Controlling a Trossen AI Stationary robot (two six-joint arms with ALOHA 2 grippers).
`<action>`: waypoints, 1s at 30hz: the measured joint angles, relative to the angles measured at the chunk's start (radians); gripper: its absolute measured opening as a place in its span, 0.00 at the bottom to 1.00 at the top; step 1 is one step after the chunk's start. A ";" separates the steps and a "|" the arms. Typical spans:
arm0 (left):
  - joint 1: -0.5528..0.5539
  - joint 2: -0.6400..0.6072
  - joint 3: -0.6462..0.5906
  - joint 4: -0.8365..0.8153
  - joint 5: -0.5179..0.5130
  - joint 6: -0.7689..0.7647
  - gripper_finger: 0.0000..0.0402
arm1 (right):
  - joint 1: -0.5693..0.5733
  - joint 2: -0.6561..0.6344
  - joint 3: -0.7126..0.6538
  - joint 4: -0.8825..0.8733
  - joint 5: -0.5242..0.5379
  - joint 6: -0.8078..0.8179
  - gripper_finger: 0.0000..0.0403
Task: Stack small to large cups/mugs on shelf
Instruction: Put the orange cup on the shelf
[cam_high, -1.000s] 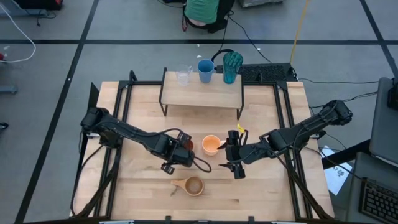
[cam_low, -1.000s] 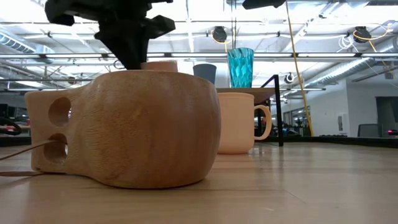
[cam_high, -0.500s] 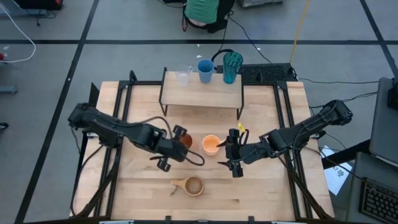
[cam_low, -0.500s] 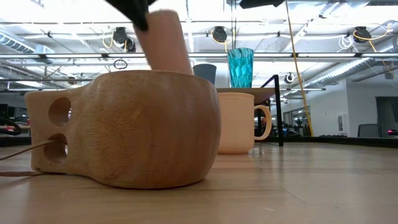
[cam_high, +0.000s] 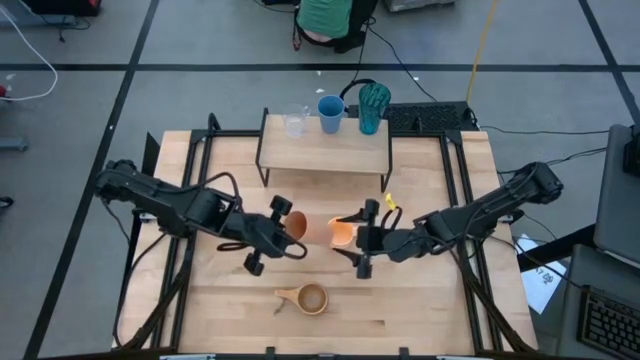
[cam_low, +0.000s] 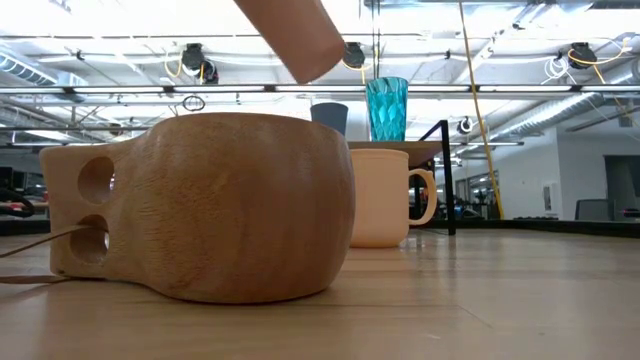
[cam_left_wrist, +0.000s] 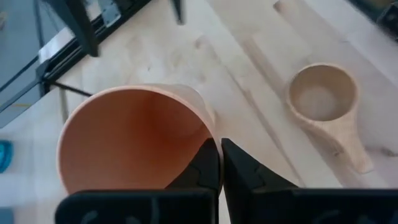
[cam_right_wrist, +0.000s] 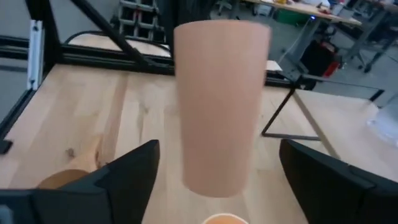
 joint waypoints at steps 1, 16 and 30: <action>0.000 0.000 0.000 0.000 -0.010 0.001 0.01 | 0.000 0.010 0.000 0.010 0.007 0.010 0.82; 0.009 0.000 0.000 0.046 0.032 0.029 0.01 | -0.015 0.125 -0.001 0.200 0.087 0.030 0.95; 0.008 0.000 0.000 0.098 0.038 0.081 0.01 | -0.046 0.181 -0.001 0.218 0.065 0.052 0.82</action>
